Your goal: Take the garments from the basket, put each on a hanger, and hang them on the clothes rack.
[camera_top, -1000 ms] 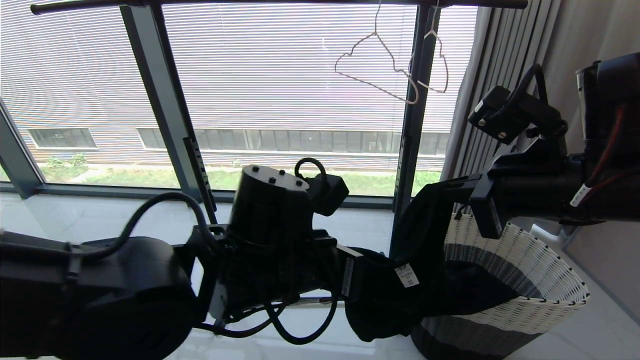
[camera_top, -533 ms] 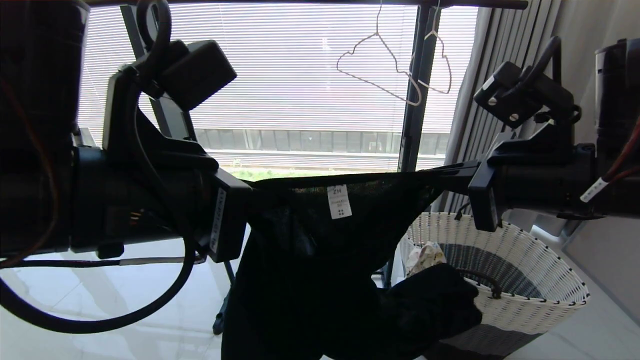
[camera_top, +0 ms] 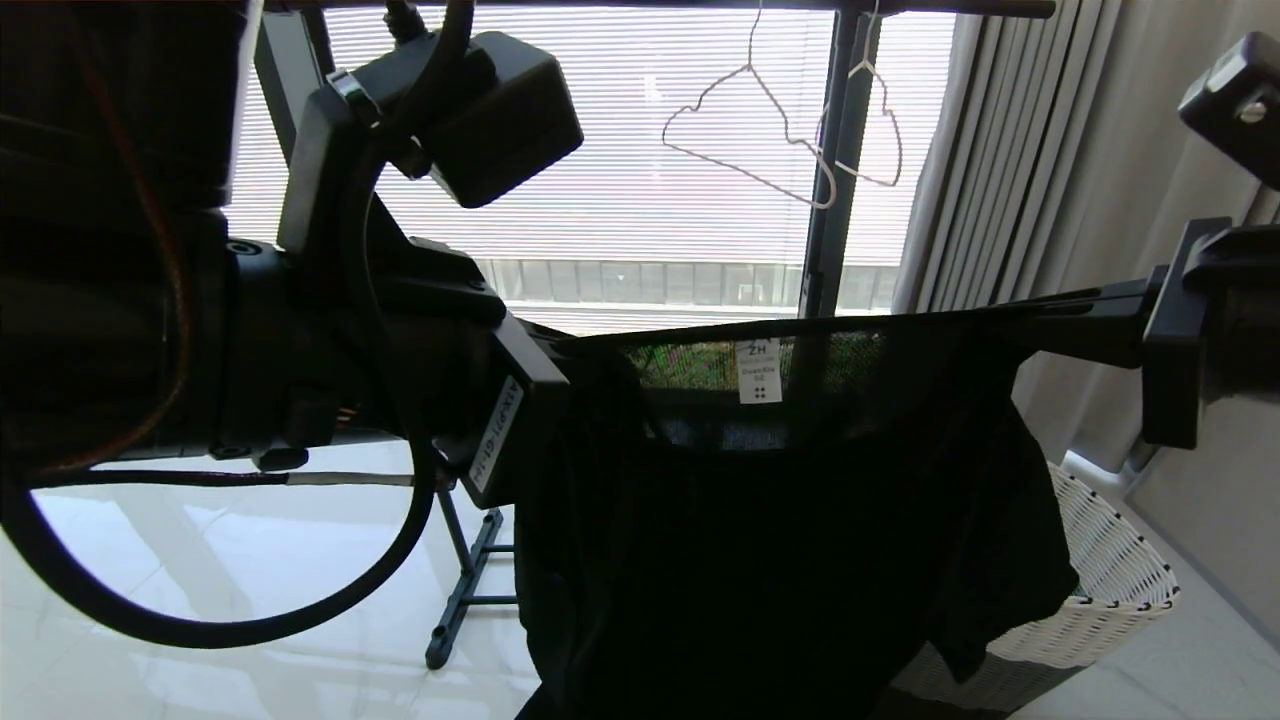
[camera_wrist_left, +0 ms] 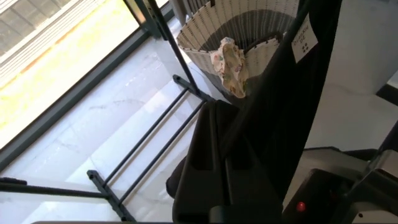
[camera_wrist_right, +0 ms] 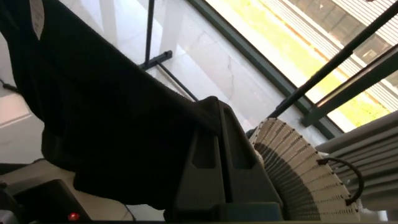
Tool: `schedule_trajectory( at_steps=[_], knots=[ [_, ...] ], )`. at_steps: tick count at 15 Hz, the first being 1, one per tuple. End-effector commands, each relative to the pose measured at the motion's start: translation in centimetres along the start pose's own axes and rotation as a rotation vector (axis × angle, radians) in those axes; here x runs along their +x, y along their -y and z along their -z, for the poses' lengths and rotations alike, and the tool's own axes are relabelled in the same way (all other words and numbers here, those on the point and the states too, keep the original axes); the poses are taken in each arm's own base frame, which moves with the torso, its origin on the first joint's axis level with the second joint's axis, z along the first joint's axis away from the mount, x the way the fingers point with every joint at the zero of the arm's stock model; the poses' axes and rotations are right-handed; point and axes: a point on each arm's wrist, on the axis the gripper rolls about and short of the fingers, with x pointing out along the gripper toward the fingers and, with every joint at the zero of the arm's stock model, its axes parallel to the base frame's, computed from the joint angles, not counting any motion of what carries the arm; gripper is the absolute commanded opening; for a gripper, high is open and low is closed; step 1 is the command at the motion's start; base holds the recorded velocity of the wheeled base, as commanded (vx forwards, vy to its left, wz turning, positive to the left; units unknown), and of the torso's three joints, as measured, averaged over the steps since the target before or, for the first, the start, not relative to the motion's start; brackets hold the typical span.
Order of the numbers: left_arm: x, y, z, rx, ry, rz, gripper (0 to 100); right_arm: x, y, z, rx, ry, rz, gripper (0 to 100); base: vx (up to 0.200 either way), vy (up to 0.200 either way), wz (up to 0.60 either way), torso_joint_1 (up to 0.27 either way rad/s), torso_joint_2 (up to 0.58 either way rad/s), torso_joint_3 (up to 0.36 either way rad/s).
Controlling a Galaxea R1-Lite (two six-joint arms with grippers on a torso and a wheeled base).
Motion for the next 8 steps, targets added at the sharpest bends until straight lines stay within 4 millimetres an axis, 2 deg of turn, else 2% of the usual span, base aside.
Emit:
schedule_trajectory(
  at_steps=[1, 6, 8],
  knots=[
    [0.5, 0.2, -0.4, 0.006, 0.003, 0.013, 0, -0.6, 0.2, -1.0, -0.007, 0.040, 0.011, 0, 0.000, 0.000, 0.00, 0.000, 0.00, 0.000],
    [0.0, 0.1, -1.2, 0.005, 0.039, 0.008, 0, -0.5, 0.2, -1.1, -0.028, 0.032, 0.006, 0, 0.000, 0.000, 0.00, 0.000, 0.00, 0.000],
    [0.3, -0.4, -1.9, 0.004, 0.066, 0.034, 0, -2.3, -0.2, -0.4, -0.058, -0.026, -0.014, 0, 0.000, 0.000, 0.00, 0.000, 0.00, 0.000]
  ],
)
